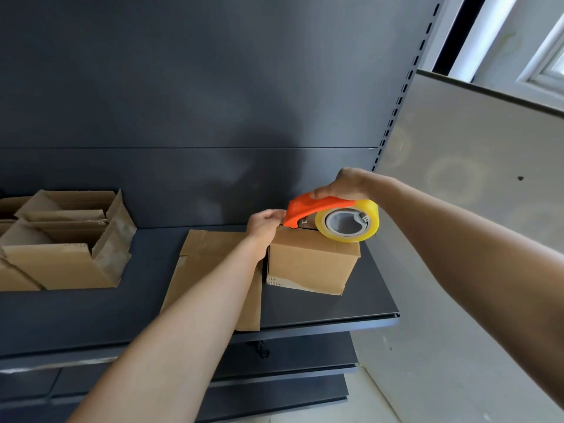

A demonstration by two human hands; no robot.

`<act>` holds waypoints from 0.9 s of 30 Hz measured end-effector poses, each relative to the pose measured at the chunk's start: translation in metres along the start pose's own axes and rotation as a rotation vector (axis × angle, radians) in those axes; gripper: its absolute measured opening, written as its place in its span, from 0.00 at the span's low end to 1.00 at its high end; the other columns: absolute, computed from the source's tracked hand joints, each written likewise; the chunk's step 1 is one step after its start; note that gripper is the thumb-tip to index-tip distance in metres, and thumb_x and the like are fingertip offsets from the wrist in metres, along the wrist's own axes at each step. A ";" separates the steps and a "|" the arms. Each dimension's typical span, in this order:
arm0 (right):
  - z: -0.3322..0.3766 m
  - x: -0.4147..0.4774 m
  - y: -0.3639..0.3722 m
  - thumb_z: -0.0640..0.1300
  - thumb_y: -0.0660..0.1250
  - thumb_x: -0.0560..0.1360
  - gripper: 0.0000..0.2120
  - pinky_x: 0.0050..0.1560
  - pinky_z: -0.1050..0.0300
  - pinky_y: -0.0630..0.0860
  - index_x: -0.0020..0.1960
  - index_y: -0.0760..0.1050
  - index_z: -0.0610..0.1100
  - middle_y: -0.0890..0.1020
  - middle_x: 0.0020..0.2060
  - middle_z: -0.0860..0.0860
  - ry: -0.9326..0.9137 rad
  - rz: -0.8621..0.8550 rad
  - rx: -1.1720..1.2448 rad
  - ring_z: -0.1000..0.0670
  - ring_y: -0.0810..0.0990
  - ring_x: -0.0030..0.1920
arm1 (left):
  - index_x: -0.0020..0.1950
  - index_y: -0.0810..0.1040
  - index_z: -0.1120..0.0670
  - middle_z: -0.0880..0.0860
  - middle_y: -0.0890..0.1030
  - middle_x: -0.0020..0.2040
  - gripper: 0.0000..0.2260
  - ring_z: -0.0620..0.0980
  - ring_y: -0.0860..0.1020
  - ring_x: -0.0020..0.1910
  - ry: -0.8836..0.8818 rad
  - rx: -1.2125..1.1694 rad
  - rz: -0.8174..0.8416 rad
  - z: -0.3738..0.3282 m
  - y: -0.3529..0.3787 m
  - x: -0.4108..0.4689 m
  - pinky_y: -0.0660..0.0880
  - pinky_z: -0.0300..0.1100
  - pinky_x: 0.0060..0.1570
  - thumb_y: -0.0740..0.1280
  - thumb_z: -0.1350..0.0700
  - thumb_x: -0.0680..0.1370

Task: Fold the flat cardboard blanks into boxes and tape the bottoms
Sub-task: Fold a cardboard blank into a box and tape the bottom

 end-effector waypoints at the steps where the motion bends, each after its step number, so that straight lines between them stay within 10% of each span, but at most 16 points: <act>1: -0.001 0.000 0.000 0.69 0.65 0.70 0.24 0.43 0.55 0.70 0.37 0.71 0.46 0.76 0.35 0.48 -0.010 0.009 0.008 0.49 0.75 0.37 | 0.59 0.81 0.57 0.51 0.80 0.52 0.10 0.46 0.73 0.53 -0.003 -0.018 -0.004 0.000 0.002 0.000 0.65 0.38 0.53 0.65 0.56 0.80; 20: -0.069 -0.012 -0.009 0.75 0.63 0.64 0.33 0.59 0.47 0.74 0.50 0.79 0.47 0.82 0.49 0.48 -0.066 0.093 0.040 0.45 0.80 0.50 | 0.54 0.83 0.55 0.51 0.82 0.53 0.09 0.49 0.77 0.53 0.057 0.169 -0.087 -0.007 0.033 0.004 0.70 0.36 0.50 0.65 0.62 0.78; 27: -0.137 -0.029 -0.025 0.69 0.67 0.67 0.27 0.50 0.54 0.69 0.48 0.79 0.46 0.81 0.46 0.47 0.020 0.069 0.037 0.44 0.78 0.48 | 0.51 0.83 0.53 0.52 0.81 0.52 0.11 0.47 0.76 0.46 0.098 0.270 -0.144 -0.013 0.026 0.004 0.71 0.35 0.41 0.63 0.64 0.78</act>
Point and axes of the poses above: each hand's wrist, its own x-axis towards the middle knuckle, its own y-axis out of the palm, z = x × y, the point moved 8 cm from there along x, towards the middle knuckle
